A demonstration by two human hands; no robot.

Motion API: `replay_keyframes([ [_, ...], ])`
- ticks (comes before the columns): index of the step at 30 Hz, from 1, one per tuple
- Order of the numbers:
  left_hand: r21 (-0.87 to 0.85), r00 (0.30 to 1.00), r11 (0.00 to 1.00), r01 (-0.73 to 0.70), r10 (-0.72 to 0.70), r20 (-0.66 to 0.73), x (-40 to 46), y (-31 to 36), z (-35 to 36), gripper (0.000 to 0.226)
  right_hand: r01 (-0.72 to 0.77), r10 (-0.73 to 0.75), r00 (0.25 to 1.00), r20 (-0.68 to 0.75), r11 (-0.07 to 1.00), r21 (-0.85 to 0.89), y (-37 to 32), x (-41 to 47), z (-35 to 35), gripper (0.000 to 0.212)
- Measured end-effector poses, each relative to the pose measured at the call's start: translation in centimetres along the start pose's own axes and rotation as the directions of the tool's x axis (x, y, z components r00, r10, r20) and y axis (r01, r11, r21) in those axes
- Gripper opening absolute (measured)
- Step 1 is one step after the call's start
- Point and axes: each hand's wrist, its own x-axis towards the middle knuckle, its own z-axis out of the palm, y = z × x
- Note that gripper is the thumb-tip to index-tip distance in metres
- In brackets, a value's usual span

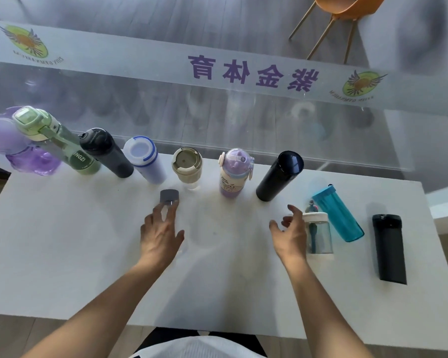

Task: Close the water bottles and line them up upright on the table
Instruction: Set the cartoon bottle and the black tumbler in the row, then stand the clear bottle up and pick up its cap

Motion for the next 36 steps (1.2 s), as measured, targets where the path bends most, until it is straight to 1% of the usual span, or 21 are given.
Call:
replay_keyframes([
  [3,-0.096,0.989,0.990,0.099,-0.087,0.120,-0.2,-1.3,0.9,0.082,-0.018,0.019,1.000,0.011,0.999,-0.033,1.3,-2.3,-0.2,0.060],
  [5,-0.166,0.979,0.978,0.130,-0.100,0.177,-0.3,-1.7,1.7,0.080,-0.034,0.035,0.999,0.017,0.998,-0.050,2.0,-3.5,-0.5,0.056],
  [7,-0.210,0.974,0.969,0.130,-0.085,0.210,-0.4,-1.7,2.4,0.079,-0.065,0.066,0.998,0.018,0.996,-0.060,2.5,-4.3,-1.1,0.052],
  [9,-0.233,0.973,0.966,0.111,-0.058,0.223,-0.8,-1.3,2.9,0.079,-0.083,0.085,0.996,0.022,0.993,-0.087,2.8,-4.9,-1.6,0.050],
  [13,-0.214,0.963,0.977,-0.010,0.067,0.262,-2.6,0.5,3.7,0.081,-0.082,0.084,0.996,0.013,0.992,-0.101,3.1,-5.0,-2.6,0.048],
  [16,-0.191,0.942,0.978,-0.088,0.144,0.304,-4.0,2.4,4.5,0.081,-0.080,0.081,0.997,0.006,0.994,-0.072,3.1,-4.5,-3.5,0.047],
  [20,-0.181,0.922,0.975,-0.130,0.186,0.340,-5.2,5.5,5.6,0.083,-0.049,0.051,0.998,0.038,0.997,-0.053,3.7,-2.8,-4.9,0.046],
  [24,-0.175,0.929,0.976,-0.128,0.180,0.322,-5.9,9.1,6.8,0.084,0.029,-0.023,0.996,0.091,0.998,-0.063,4.6,0.2,-7.6,0.049],
  [26,-0.174,0.933,0.979,-0.103,0.156,0.325,-6.5,11.2,7.4,0.084,0.069,-0.060,0.991,0.118,0.995,-0.074,5.4,2.1,-9.1,0.048],
  [31,-0.182,0.952,0.983,-0.012,0.068,0.299,-8.4,16.6,9.1,0.083,0.168,-0.144,0.977,0.156,0.973,-0.156,7.0,6.9,-12.8,0.041],
  [33,-0.182,0.955,0.983,0.016,0.039,0.294,-9.1,18.6,9.7,0.083,0.218,-0.187,0.969,0.163,0.955,-0.202,7.5,8.8,-13.9,0.043],
  [36,-0.179,0.957,0.983,0.038,0.016,0.288,-10.0,21.1,10.4,0.083,0.277,-0.244,0.959,0.142,0.908,-0.315,8.1,11.1,-15.1,0.047],
])
